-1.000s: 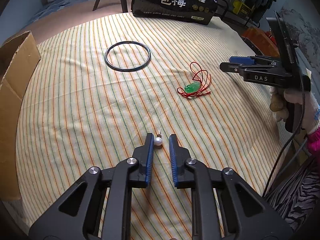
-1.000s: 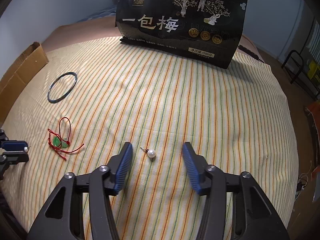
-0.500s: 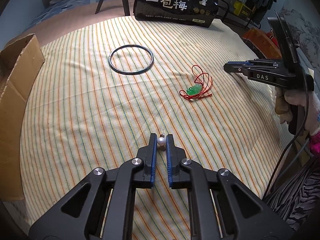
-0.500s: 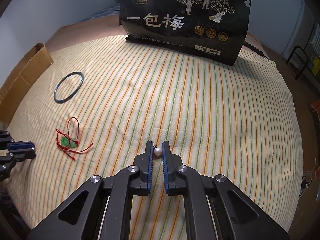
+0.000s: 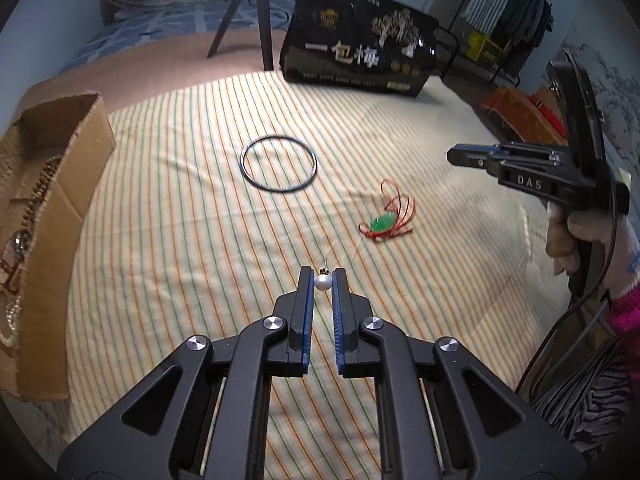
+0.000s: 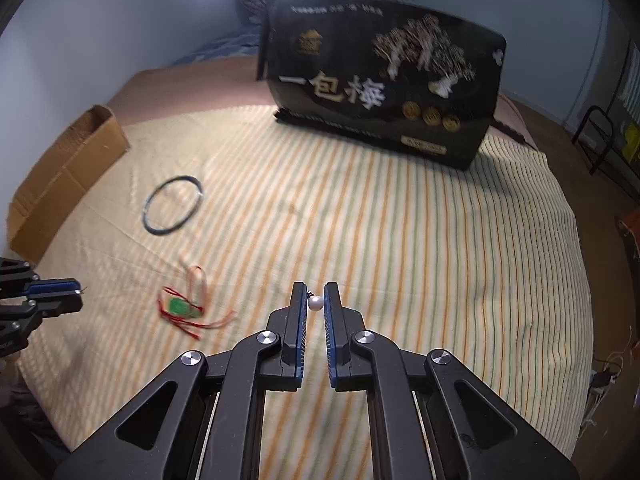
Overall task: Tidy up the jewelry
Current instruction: 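Lift the pearl earring with the left tool and carry it over the box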
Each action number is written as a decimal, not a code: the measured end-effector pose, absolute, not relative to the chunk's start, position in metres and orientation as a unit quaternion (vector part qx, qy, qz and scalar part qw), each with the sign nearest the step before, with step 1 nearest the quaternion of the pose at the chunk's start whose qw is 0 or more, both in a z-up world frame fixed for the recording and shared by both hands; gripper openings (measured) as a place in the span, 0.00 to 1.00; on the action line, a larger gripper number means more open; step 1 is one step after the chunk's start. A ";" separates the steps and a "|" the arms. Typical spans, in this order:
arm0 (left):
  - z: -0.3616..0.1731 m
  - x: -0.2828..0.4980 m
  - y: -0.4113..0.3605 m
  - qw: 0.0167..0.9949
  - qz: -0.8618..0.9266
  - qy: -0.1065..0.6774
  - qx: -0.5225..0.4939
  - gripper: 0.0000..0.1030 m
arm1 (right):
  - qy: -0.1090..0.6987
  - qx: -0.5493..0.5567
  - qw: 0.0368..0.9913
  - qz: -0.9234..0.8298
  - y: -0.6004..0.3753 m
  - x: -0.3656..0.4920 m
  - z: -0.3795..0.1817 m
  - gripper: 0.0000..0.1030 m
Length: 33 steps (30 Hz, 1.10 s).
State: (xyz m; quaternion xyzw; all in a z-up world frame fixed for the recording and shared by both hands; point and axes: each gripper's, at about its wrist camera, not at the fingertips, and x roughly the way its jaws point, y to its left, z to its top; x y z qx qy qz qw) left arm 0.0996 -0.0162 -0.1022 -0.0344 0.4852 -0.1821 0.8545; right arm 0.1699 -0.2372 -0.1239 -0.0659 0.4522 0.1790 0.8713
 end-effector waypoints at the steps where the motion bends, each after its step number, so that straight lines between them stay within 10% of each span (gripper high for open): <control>1: -0.099 0.099 -0.014 0.857 -0.181 0.481 -0.038 0.07 | 0.450 -0.066 0.872 0.181 -0.235 0.169 -0.121 0.07; 33: -0.018 0.078 0.147 0.926 -0.028 0.359 -0.116 0.07 | 0.355 -0.072 0.871 0.331 -0.086 0.132 -0.031 0.07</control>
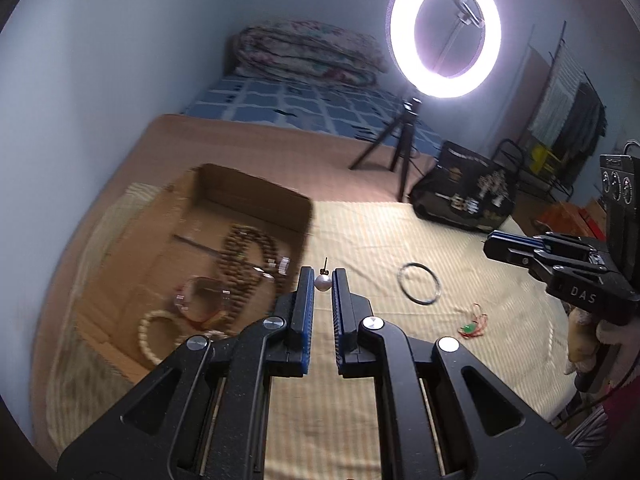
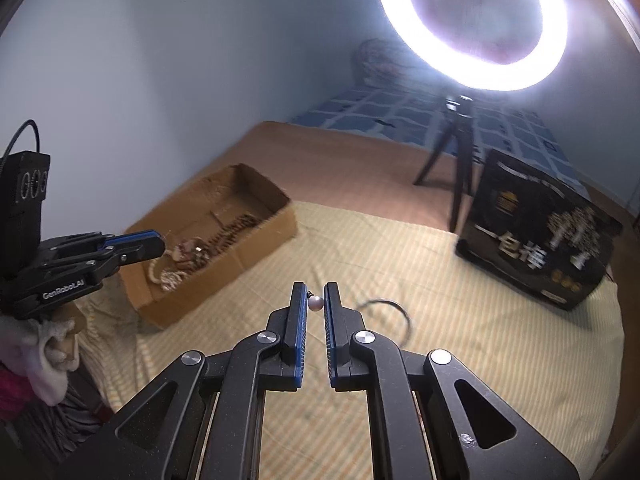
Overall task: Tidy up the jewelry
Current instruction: 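Lift the pearl earring with the left tool and carry it over the box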
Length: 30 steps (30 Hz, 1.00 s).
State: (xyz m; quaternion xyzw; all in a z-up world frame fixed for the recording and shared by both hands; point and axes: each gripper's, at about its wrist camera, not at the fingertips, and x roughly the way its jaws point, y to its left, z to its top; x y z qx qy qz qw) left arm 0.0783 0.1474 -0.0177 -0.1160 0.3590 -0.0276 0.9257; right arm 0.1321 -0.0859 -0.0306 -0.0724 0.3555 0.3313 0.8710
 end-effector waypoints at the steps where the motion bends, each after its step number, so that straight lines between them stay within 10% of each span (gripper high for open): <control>1: -0.017 0.076 0.152 0.926 -0.023 0.358 -0.117 0.07 | 0.354 -0.072 0.870 0.336 -0.080 0.133 -0.029 0.07; 30: -0.037 0.070 0.228 0.915 0.058 0.377 -0.134 0.07 | 0.355 -0.087 0.828 0.424 0.055 0.137 -0.043 0.07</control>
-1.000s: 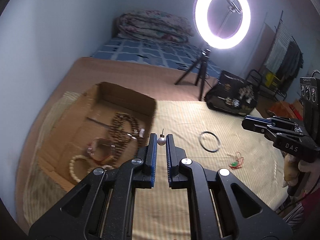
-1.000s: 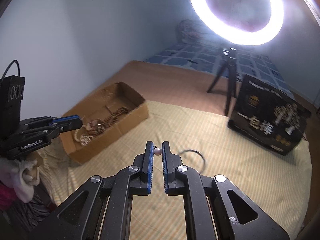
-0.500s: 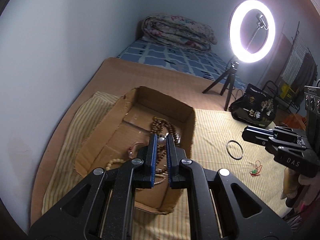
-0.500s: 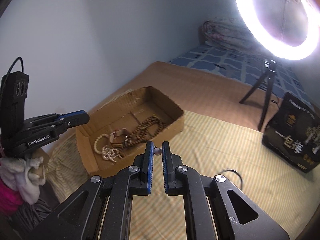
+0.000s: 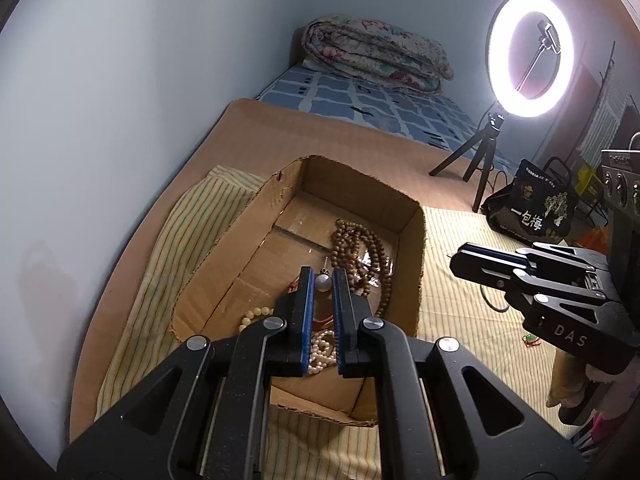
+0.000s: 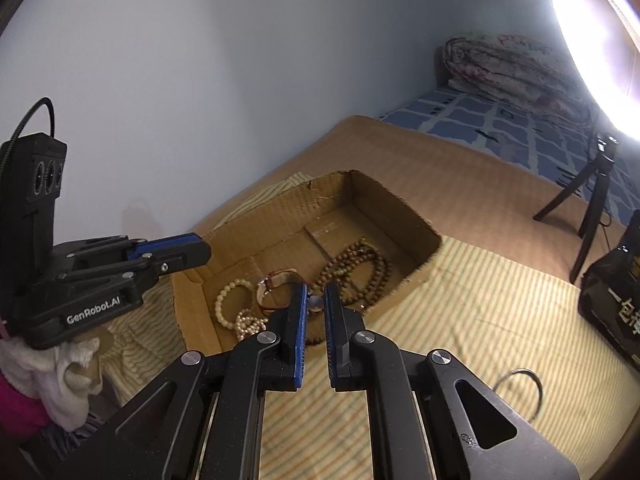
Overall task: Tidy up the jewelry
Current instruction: 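Lift the pearl earring with the left tool and carry it over the box, then lower the earring into the box and open the left tool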
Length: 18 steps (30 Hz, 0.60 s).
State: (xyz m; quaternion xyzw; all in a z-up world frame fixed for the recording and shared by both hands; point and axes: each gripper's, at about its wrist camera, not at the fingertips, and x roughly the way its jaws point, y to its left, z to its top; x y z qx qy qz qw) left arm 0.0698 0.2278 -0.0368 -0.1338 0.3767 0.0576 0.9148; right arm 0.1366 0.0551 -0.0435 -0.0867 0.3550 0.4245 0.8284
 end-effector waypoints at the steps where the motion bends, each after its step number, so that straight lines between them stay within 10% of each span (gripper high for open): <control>1: -0.038 0.069 0.229 0.914 0.059 0.378 -0.134 0.07 | 0.356 -0.087 0.828 0.425 0.057 0.137 -0.044 0.07; 18: -0.041 0.065 0.242 0.909 0.066 0.387 -0.143 0.07 | 0.358 -0.087 0.822 0.434 0.087 0.145 -0.058 0.07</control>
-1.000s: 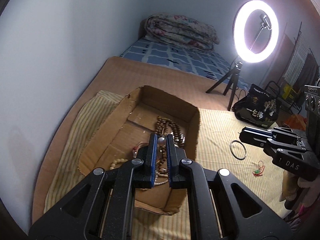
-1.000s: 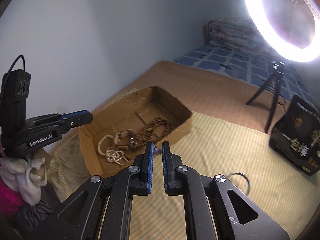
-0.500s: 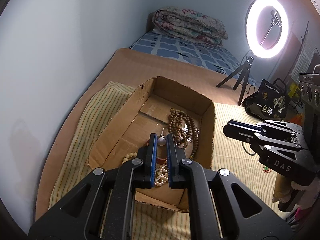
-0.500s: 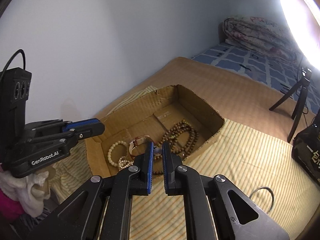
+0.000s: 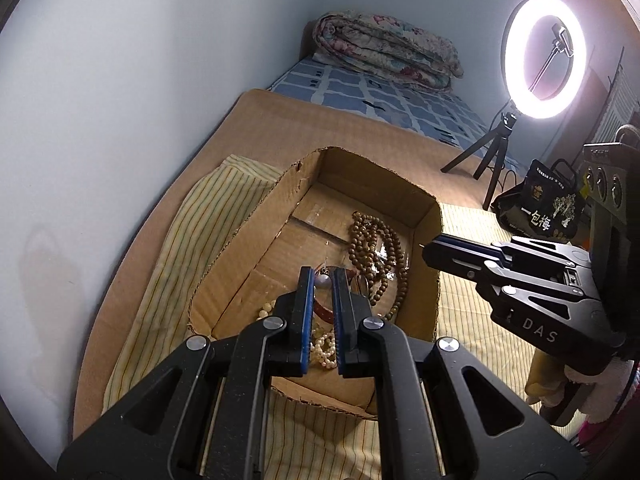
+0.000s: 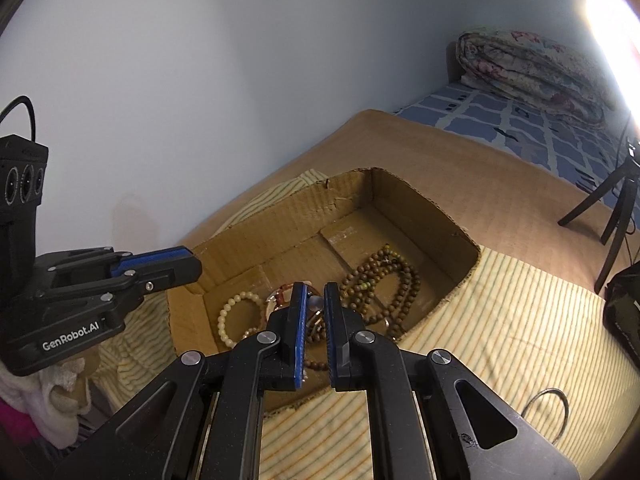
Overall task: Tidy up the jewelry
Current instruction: 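Lower the earring into the box and open the left tool, then withdraw both open tools from the box back over the cloth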
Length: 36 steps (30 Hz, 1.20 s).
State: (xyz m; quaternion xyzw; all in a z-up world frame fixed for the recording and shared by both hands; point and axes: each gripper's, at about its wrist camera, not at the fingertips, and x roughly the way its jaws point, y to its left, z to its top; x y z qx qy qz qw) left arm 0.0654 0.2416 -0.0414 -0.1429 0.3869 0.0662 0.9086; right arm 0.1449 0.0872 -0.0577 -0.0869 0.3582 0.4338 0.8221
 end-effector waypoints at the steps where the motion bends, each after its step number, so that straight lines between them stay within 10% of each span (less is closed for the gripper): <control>1: -0.041 0.065 0.241 0.909 0.067 0.386 -0.142 0.07 | 0.357 -0.087 0.823 0.434 0.088 0.145 -0.058 0.07; 7: -0.043 0.066 0.243 0.907 0.075 0.390 -0.138 0.08 | 0.352 -0.091 0.829 0.424 0.089 0.147 -0.059 0.20; 11: -0.042 0.065 0.245 0.910 0.087 0.383 -0.134 0.51 | 0.342 -0.083 0.843 0.407 0.082 0.149 -0.056 0.57; 16: -0.039 0.064 0.247 0.912 0.101 0.375 -0.130 0.62 | 0.336 -0.078 0.854 0.390 0.076 0.153 -0.052 0.71; 36: -0.026 0.072 0.222 0.919 0.089 0.363 -0.125 0.66 | 0.338 -0.083 0.869 0.352 0.041 0.157 -0.049 0.75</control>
